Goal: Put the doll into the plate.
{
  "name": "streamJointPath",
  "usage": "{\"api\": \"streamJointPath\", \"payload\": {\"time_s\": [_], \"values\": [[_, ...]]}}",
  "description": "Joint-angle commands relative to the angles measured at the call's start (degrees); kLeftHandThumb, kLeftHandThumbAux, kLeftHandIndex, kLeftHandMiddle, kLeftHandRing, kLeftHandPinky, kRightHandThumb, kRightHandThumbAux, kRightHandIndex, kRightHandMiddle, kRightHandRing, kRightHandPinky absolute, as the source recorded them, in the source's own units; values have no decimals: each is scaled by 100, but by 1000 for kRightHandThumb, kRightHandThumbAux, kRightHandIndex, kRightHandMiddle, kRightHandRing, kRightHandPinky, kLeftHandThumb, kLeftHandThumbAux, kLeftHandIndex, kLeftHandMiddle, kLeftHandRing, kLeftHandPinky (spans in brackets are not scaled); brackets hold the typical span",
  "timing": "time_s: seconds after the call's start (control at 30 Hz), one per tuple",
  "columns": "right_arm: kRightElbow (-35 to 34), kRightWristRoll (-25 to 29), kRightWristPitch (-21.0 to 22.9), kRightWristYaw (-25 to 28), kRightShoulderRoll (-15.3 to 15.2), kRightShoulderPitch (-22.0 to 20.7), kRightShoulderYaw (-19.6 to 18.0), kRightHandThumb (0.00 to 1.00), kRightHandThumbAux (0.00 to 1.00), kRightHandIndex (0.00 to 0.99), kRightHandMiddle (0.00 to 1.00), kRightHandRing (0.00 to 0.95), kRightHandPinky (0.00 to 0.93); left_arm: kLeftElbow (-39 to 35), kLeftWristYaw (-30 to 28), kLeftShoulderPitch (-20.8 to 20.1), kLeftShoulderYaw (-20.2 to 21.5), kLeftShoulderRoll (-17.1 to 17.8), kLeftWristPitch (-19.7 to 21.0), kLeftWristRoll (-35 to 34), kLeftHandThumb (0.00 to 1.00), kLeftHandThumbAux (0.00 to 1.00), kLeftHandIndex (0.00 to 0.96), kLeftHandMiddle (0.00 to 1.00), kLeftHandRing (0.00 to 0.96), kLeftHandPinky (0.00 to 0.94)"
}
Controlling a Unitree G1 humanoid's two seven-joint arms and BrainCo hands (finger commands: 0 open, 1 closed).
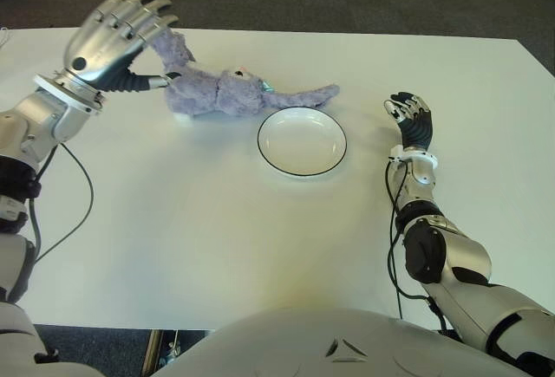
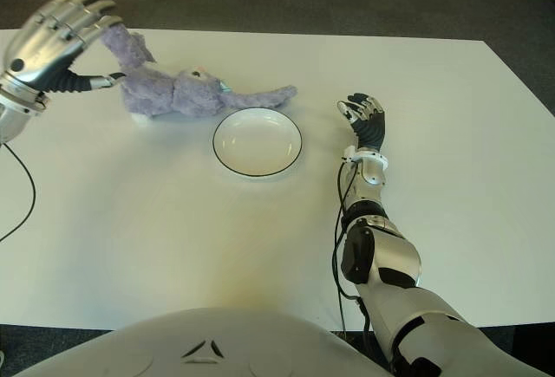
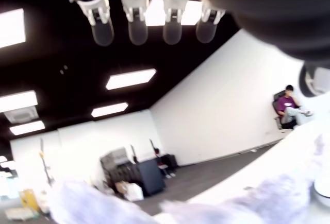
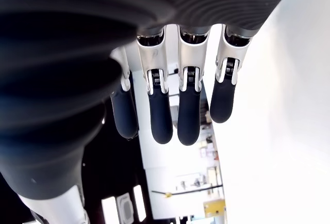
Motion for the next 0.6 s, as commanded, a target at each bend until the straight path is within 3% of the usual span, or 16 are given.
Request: {"api": "streamJointPath", "payload": {"time_s": [0.03, 0.27, 0.6], "values": [[862, 192, 593, 2, 699, 1252, -80, 108, 798, 340, 346, 345, 288, 289, -1374, -115, -168, -419, -439, -485, 382, 233, 0, 0, 0, 0], [863, 173, 591, -33, 701, 1252, -77, 106, 796, 337, 351, 350, 290, 1547, -1930, -957, -413, -1114, -586, -230, 427, 232, 0, 0, 0, 0], [860, 159, 556, -52, 719, 1270, -65, 95, 787, 330, 355, 351, 277, 2262, -2269, -1330, -397, -1419, -779, -287, 411, 249, 0, 0, 0, 0]]}}
